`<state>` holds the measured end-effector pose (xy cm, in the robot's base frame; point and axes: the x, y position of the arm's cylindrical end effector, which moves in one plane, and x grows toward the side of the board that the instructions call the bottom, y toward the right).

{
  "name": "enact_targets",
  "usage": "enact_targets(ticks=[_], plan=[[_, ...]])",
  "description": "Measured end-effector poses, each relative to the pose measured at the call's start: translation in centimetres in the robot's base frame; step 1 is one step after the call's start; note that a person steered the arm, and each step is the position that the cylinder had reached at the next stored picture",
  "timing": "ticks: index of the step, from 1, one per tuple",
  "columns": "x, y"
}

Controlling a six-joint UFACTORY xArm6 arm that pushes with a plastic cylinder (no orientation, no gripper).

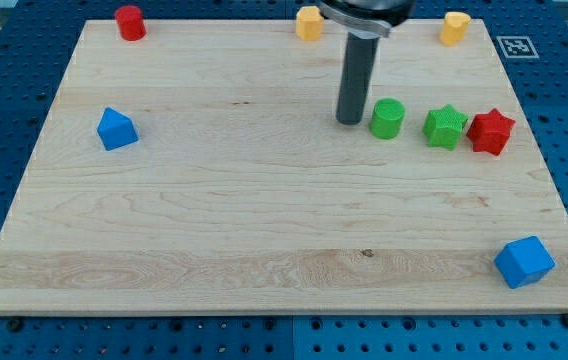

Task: Move the green circle to the left of the green star

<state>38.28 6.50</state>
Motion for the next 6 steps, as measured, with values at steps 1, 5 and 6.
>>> enact_targets(ticks=[1,5,6], plan=[[-3.4,-0.2],[-1.5,3.7],[-0.8,3.7]])
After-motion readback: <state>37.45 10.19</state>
